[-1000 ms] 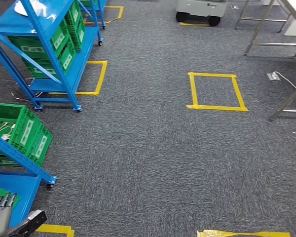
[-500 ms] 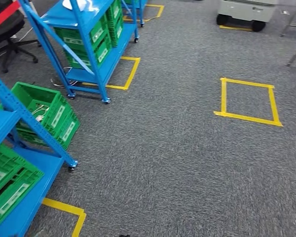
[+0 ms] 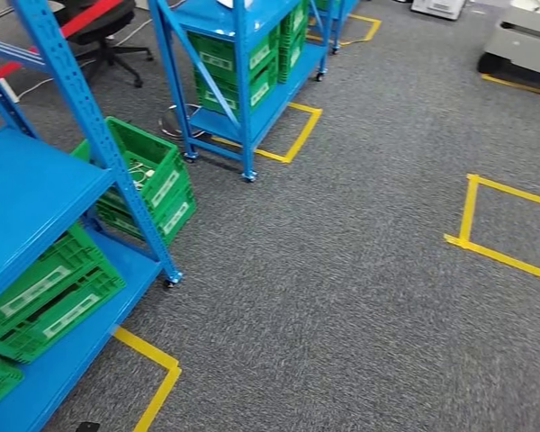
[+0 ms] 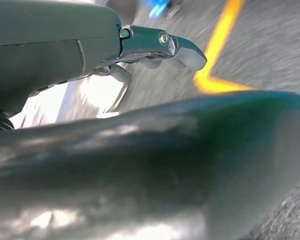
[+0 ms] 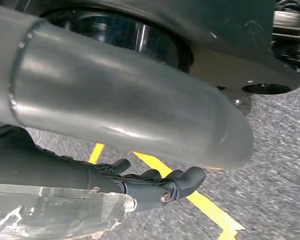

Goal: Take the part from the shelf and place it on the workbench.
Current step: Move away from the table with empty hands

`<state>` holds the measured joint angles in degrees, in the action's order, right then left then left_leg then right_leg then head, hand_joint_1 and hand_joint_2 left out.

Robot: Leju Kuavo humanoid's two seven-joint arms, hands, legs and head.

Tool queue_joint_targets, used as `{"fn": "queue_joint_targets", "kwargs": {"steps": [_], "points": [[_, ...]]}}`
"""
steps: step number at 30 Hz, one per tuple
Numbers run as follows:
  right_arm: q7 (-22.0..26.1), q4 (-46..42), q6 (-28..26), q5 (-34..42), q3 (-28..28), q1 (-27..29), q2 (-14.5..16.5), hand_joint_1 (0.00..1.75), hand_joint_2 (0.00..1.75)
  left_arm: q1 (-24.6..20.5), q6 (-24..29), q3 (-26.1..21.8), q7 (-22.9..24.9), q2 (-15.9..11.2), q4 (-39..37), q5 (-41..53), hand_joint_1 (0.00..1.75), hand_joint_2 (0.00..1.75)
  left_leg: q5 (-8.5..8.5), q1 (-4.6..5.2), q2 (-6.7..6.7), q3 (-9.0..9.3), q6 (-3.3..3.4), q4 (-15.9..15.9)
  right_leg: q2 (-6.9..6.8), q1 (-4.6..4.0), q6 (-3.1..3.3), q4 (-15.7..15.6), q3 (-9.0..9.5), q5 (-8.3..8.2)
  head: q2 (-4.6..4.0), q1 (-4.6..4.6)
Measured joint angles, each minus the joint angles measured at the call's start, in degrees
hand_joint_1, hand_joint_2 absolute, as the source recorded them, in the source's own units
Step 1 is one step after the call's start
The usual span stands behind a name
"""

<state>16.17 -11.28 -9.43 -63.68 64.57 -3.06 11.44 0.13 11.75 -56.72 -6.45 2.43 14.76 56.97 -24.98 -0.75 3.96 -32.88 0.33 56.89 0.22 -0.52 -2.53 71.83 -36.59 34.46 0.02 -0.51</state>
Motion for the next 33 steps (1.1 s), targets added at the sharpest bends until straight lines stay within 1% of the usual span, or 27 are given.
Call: {"fn": "queue_joint_targets", "kwargs": {"steps": [1,2,3,4,5,7,8,9,11,12,13,14,15,16,17,19,20,22,23,24,26,27,28,29,30,31,33], "points": [[0.0,0.0,-0.1,0.1,0.0,0.0,0.0,0.0,0.0,-0.2,0.5,-1.2,0.3,0.8,-0.1,-1.3,0.0,0.0,0.03,-0.05,0.88,0.06,-0.07,0.0,1.02,0.15,0.04,-4.0,1.71,-2.43,0.0,0.01],[0.0,0.0,-0.2,0.1,0.1,0.0,0.0,0.0,0.0,-0.6,1.1,-2.5,0.5,1.6,-0.1,-2.4,0.0,0.0,0.05,-0.01,1.75,0.03,-0.23,0.1,2.71,0.38,0.06,-8.2,3.5,-4.33,0.0,0.02],[0.0,0.0,-0.3,0.2,0.1,-0.1,0.1,0.0,0.0,-0.9,1.7,-3.7,0.6,2.4,-0.1,-3.3,0.0,0.0,0.12,-0.02,2.6,-0.06,-0.48,0.2,4.11,0.58,0.07,-11.4,4.91,-5.61,0.0,-0.02],[0.0,0.0,-0.3,0.2,0.1,-0.1,0.1,0.0,0.0,-1.2,2.2,-4.7,0.6,3.0,-0.1,-3.9,0.0,0.0,0.24,-0.05,3.33,-0.24,-0.81,0.2,5.14,0.69,0.14,-13.2,5.73,-6.09,0.0,-0.02],[0.0,0.0,-0.4,0.3,0.2,-0.1,0.2,0.0,0.0,-1.3,2.5,-5.6,0.7,3.6,-0.2,-4.3,0.0,0.0,0.44,-0.1,4.0,-0.47,-1.22,0.1,5.31,0.64,0.35,-13.7,5.98,-6.05,0.0,-0.05],[-0.1,0.0,-0.4,0.3,0.2,-0.2,0.2,0.0,0.0,-1.4,2.9,-7.1,0.8,4.6,-0.3,-4.8,0.0,0.0,0.81,-0.35,4.85,-0.87,-1.96,-0.1,3.89,0.57,1.06,-13.9,6.15,-6.43,0.0,-0.07],[-0.1,0.0,-0.4,0.3,0.2,-0.3,0.3,0.0,0.0,-1.4,3.1,-7.7,0.7,5.0,-0.4,-4.9,0.0,0.0,0.34,-0.25,3.78,-1.31,-2.23,0.5,3.11,0.6,1.51,-14.1,6.22,-6.69,0.0,-0.22],[-0.1,0.0,-0.4,0.3,0.2,-0.3,0.3,0.0,0.0,-1.5,3.2,-8.1,0.4,5.4,-0.5,-4.9,0.0,0.0,-0.8,-0.1,2.13,-2.15,-2.42,2.1,2.24,0.64,1.88,-14.4,6.25,-6.91,0.0,-0.4],[-0.1,0.0,-0.4,0.3,0.2,-0.2,0.4,0.0,0.0,-2.0,3.5,-8.7,-0.8,6.1,-0.6,-4.9,0.0,0.0,-4.57,0.18,-1.79,-5.16,-2.7,8.5,0.26,0.45,2.35,-14.7,6.27,-7.07,0.0,-0.73],[-0.1,0.0,-0.4,0.3,0.2,0.0,0.4,0.0,0.0,-2.2,3.6,-8.9,-1.4,6.2,-0.7,-4.9,0.0,0.0,-6.12,0.17,-2.54,-6.73,-2.82,12.0,-0.77,0.33,2.42,-14.7,6.22,-7.05,0.0,-0.75],[-0.1,0.0,-0.4,0.3,0.3,0.0,0.4,0.0,0.0,-2.4,3.7,-9.2,-1.9,6.2,-0.7,-5.0,0.0,0.0,-6.84,0.16,-2.89,-7.72,-2.91,14.3,-1.77,0.26,2.47,-14.7,6.19,-7.02,0.0,-0.74],[-0.1,0.0,-0.4,0.3,0.3,0.0,0.4,0.0,0.0,-2.4,3.8,-9.5,-2.3,6.2,-0.7,-5.1,0.0,0.0,-6.49,0.15,-3.07,-7.74,-2.96,14.8,-2.67,0.22,2.49,-14.7,6.18,-6.99,0.0,-0.75],[-0.1,0.0,-0.4,0.3,0.4,0.0,0.4,0.0,0.0,-2.4,3.9,-9.8,-2.7,6.1,-0.7,-5.2,0.0,0.0,-5.25,0.16,-3.34,-6.75,-2.96,13.3,-3.46,0.22,2.47,-14.7,6.19,-6.96,0.0,-0.76],[-0.1,0.0,-0.4,0.3,0.5,-0.1,0.4,0.0,0.0,-2.4,4.0,-10.1,-3.1,6.0,-0.7,-5.4,0.0,0.0,-3.48,0.19,-4.09,-4.87,-2.91,10.1,-4.19,0.21,2.4,-14.7,6.26,-6.91,0.0,-0.78],[-0.1,0.0,-0.3,0.3,0.6,-0.1,0.4,0.0,0.0,-2.4,4.0,-10.3,-3.6,5.9,-0.7,-5.7,0.0,0.0,-1.88,0.3,-5.83,-2.63,-2.82,6.3,-4.85,0.07,2.25,-14.6,6.37,-6.81,0.0,-0.8],[-0.1,0.0,-0.3,0.3,0.7,-0.1,0.4,0.0,0.0,-2.9,4.1,-10.8,-4.2,5.8,-0.7,-6.1,0.0,0.0,-0.31,0.59,-8.52,0.37,-2.28,0.8,-6.16,-0.37,1.77,-14.4,6.55,-6.46,0.0,-0.79],[-0.1,0.0,-0.2,0.3,0.7,-0.1,0.4,0.0,0.0,-3.0,4.1,-11.0,-4.3,5.8,-0.7,-6.3,0.0,0.0,-0.29,0.74,-9.01,0.81,-1.96,-0.2,-6.85,-0.58,1.51,-14.4,6.67,-6.3,0.0,-0.75],[-0.1,0.0,-0.2,0.3,0.7,-0.3,0.4,0.0,0.0,-3.0,4.1,-11.4,-4.0,5.9,-0.7,-6.5,0.0,0.0,-0.17,0.74,-7.52,0.63,-1.23,-0.5,-7.97,-0.58,0.99,-14.4,6.87,-6.05,0.0,-0.61],[-0.1,0.0,-0.2,0.3,0.7,-0.5,0.4,0.0,0.0,-2.9,4.1,-11.6,-3.7,5.9,-0.7,-6.6,0.0,0.0,-0.03,0.62,-6.83,0.59,-0.89,-0.6,-7.3,-0.48,0.64,-13.9,6.7,-5.52,0.0,-0.54],[-0.1,0.0,-0.2,0.3,0.7,-0.6,0.4,0.0,0.0,-2.9,4.1,-11.8,-3.3,6.0,-0.7,-6.6,0.0,0.0,0.16,0.46,-6.16,0.53,-0.52,-0.7,-5.84,-0.32,0.31,-12.4,6.11,-4.46,0.0,-0.43],[-0.2,0.0,-0.2,0.3,0.7,-0.5,0.4,0.0,0.0,-3.0,4.2,-12.0,-3.0,6.2,-0.7,-6.5,0.0,0.0,0.46,0.26,-4.72,0.3,0.0,-0.7,-2.03,-0.03,-0.23,-5.7,3.21,-0.79,0.0,-0.11],[-0.2,0.0,-0.2,0.3,0.7,-0.5,0.4,0.0,0.0,-3.1,4.2,-12.2,-2.9,6.3,-0.7,-6.5,0.0,0.0,0.56,0.26,-3.9,0.15,0.14,-0.7,-1.02,0.07,-0.34,-1.5,1.27,1.0,0.0,-0.05],[-0.3,0.0,-0.2,0.3,0.7,-0.4,0.4,0.0,0.0,-3.1,4.2,-12.2,-2.8,6.4,-0.7,-6.5,0.0,0.0,0.65,0.25,-3.04,0.02,0.17,-0.7,-0.59,0.1,-0.41,1.7,-0.33,2.03,0.0,0.0],[-0.3,0.0,-0.2,0.3,0.7,-0.4,0.4,0.0,0.0,-3.0,4.2,-12.3,-2.7,6.5,-0.7,-6.5,0.0,0.0,0.74,0.23,-2.18,-0.05,0.13,-0.7,-0.44,0.12,-0.41,2.8,-1.05,1.9,0.0,0.03],[-0.3,0.0,-0.2,0.3,0.7,-0.3,0.4,0.0,0.0,-3.0,4.2,-12.4,-2.7,6.7,-0.7,-6.5,0.0,0.0,0.83,0.17,-1.29,-0.06,0.02,-0.7,-0.29,0.16,-0.39,1.5,-0.55,0.53,0.0,0.02],[-0.3,0.0,-0.2,0.3,0.7,-0.4,0.4,0.0,0.0,-2.9,4.2,-12.4,-2.6,6.7,-0.7,-6.5,0.0,0.0,0.93,0.09,-0.4,-0.06,-0.14,-0.6,0.18,0.26,-0.35,-1.9,0.96,-1.61,0.0,0.03],[-0.3,0.0,-0.2,0.3,0.7,-0.4,0.4,0.0,0.0,-3.0,4.2,-12.5,-2.5,6.8,-0.7,-6.5,0.0,0.0,1.13,0.01,1.26,-0.22,-0.63,-0.5,3.36,0.81,-0.37,-10.2,4.71,-5.13,0.0,0.05]]}}
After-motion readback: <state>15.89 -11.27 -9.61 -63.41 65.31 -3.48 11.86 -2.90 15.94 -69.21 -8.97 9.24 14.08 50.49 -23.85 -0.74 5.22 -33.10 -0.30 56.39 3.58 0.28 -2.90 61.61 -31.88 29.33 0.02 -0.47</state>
